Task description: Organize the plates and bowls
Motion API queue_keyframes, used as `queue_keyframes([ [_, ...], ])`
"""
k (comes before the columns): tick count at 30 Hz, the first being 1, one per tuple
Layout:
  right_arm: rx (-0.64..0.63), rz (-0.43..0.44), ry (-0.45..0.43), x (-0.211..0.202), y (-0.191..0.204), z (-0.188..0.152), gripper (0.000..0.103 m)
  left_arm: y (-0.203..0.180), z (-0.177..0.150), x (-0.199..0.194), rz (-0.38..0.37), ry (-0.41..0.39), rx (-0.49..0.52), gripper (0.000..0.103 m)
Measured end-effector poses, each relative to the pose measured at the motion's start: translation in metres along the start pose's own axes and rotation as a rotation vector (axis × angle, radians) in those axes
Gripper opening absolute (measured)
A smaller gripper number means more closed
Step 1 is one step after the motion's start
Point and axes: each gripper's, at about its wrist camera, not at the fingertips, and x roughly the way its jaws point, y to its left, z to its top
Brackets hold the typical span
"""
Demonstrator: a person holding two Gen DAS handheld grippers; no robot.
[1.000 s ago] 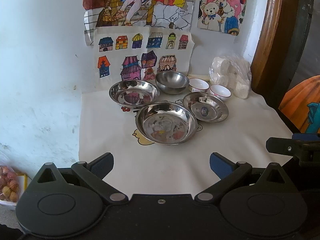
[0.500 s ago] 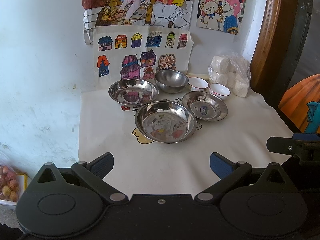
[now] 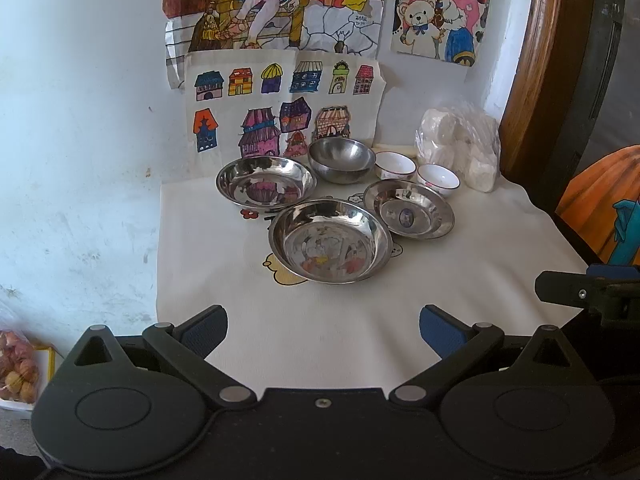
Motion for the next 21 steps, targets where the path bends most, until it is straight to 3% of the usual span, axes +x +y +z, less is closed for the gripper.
queue_keyframes([
  [21,0.0,0.002,0.002,0.0018,0.0008,0.0008,0.103,-0.002,-0.0052,0.0025,0.001,0.006,-0.001,0.102],
])
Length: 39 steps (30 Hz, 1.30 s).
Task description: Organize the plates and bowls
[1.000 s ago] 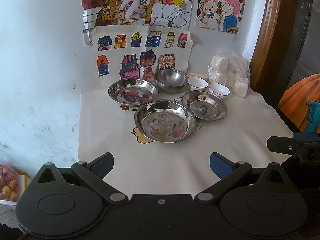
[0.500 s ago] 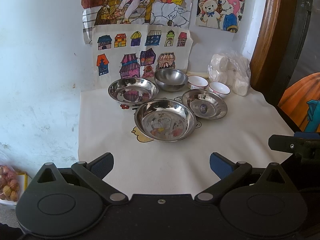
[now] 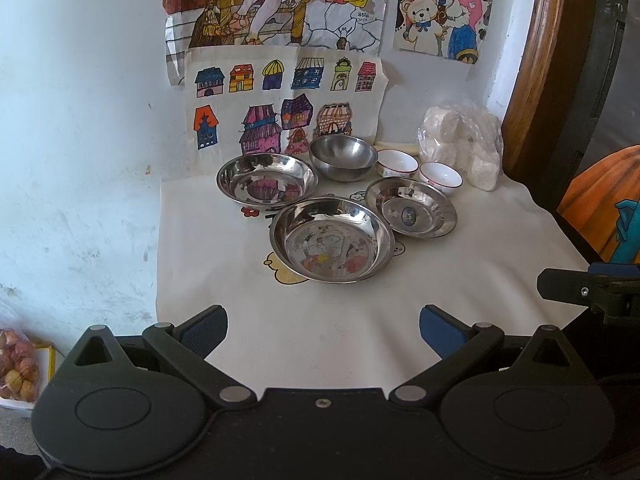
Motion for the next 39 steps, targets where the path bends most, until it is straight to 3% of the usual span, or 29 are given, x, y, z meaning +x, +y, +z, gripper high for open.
queue_keyframes([
  [13,0.008,-0.004,0.024,0.011,-0.003,0.002,0.103,-0.001,0.005,0.009,0.002,0.041,-0.002,0.102],
  [25,0.012,0.034,0.066,0.033,-0.03,0.012,0.103,-0.019,0.02,0.037,0.045,0.116,-0.016,0.102],
  [29,-0.015,0.072,0.116,0.052,-0.05,0.02,0.103,-0.025,0.025,0.058,0.098,0.174,-0.091,0.102],
  [33,-0.057,0.124,0.192,0.072,-0.074,0.033,0.103,-0.022,0.03,0.084,0.162,0.255,-0.259,0.102],
  [39,-0.094,0.188,0.24,0.095,-0.101,0.053,0.103,-0.017,0.032,0.091,0.228,0.29,-0.428,0.102],
])
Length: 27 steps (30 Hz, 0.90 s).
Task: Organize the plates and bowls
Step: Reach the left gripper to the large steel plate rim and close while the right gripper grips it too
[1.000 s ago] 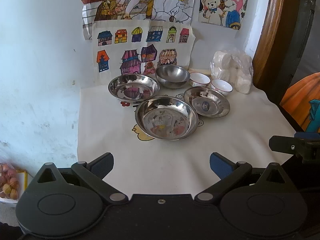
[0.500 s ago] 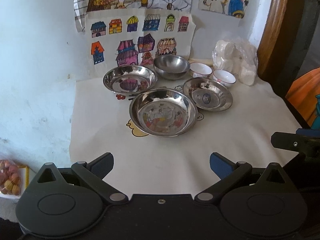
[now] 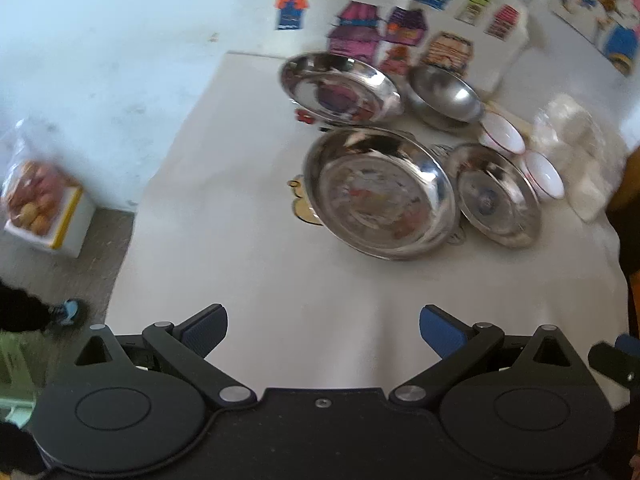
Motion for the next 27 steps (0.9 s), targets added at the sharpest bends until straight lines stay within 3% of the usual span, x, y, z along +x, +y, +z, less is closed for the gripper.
queue_keyframes([
  [5,-0.008,0.056,0.02,0.019,0.001,0.014,0.103,0.003,0.011,-0.002,0.063,0.008,0.012,0.102],
  [10,-0.008,0.088,0.015,0.046,0.017,0.028,0.103,0.016,0.04,0.011,0.07,0.007,0.058,0.102],
  [19,0.031,0.06,-0.124,0.098,0.054,0.067,0.103,0.039,0.133,0.07,0.053,-0.061,0.215,0.102],
  [27,0.079,0.121,-0.117,0.161,0.071,0.112,0.103,0.035,0.208,0.13,0.038,-0.1,0.317,0.102],
])
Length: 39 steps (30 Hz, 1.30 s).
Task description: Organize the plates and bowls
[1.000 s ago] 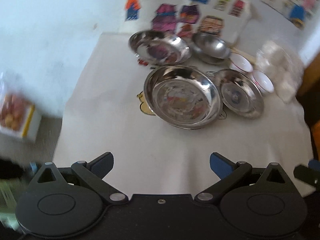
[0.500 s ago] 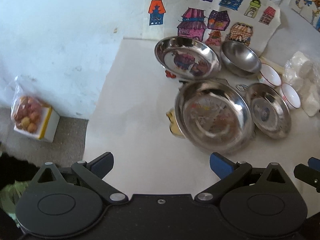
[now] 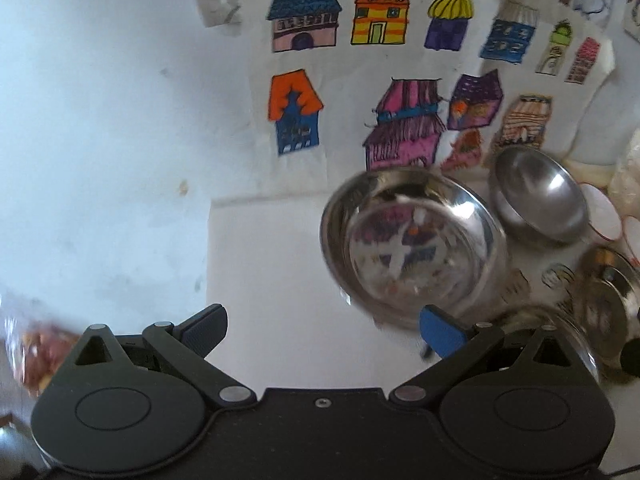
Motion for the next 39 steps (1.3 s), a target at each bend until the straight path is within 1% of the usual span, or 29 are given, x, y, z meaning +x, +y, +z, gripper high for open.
queue_keyframes([
  [3,0.055,0.012,0.024,0.023,-0.002,0.009,0.103,0.002,0.013,0.02,-0.007,-0.004,0.026,0.102],
  [7,0.076,0.015,0.034,0.047,-0.004,0.017,0.102,0.003,0.026,0.041,-0.023,0.011,0.05,0.102],
  [9,0.092,0.014,0.037,0.055,-0.005,0.02,0.1,0.003,0.028,0.047,-0.027,0.019,0.067,0.102],
  [11,0.109,0.018,0.041,0.063,-0.007,0.021,0.096,0.003,0.028,0.051,-0.036,0.024,0.081,0.101],
  [12,0.116,0.017,0.044,0.067,-0.007,0.022,0.094,0.004,0.028,0.054,-0.038,0.029,0.083,0.1],
  [17,0.143,0.006,0.063,0.085,-0.005,0.021,0.081,0.009,0.03,0.066,-0.069,0.058,0.053,0.089],
  [19,0.148,0.003,0.068,0.09,-0.003,0.021,0.078,0.01,0.032,0.07,-0.088,0.067,0.035,0.081],
  [21,0.156,-0.001,0.072,0.095,-0.003,0.021,0.074,0.011,0.033,0.073,-0.107,0.073,0.018,0.075],
  [22,0.158,-0.004,0.074,0.098,-0.002,0.022,0.069,0.012,0.033,0.074,-0.114,0.077,0.011,0.069],
  [23,0.16,-0.007,0.076,0.1,-0.002,0.022,0.062,0.012,0.034,0.076,-0.12,0.081,0.003,0.065],
  [25,0.166,-0.014,0.081,0.105,-0.002,0.023,0.056,0.014,0.036,0.08,-0.128,0.094,-0.018,0.047],
  [27,0.177,-0.016,0.086,0.109,-0.004,0.024,0.048,0.017,0.036,0.084,-0.144,0.108,-0.052,0.038],
  [29,0.179,-0.023,0.089,0.112,-0.004,0.025,0.037,0.02,0.036,0.086,-0.156,0.114,-0.078,0.032],
  [30,0.179,-0.026,0.09,0.113,-0.004,0.026,0.035,0.021,0.036,0.087,-0.16,0.118,-0.086,0.026],
  [31,0.178,-0.028,0.091,0.114,-0.004,0.026,0.03,0.021,0.036,0.088,-0.165,0.122,-0.093,0.021],
  [32,0.179,-0.031,0.092,0.115,-0.004,0.026,0.027,0.022,0.036,0.088,-0.174,0.12,-0.101,0.019],
  [34,0.185,-0.035,0.084,0.116,-0.005,0.026,0.025,0.023,0.036,0.088,-0.18,0.119,-0.113,0.017],
  [39,0.181,-0.036,0.082,0.118,-0.001,0.025,0.023,0.029,0.035,0.085,-0.179,0.108,-0.14,0.013],
])
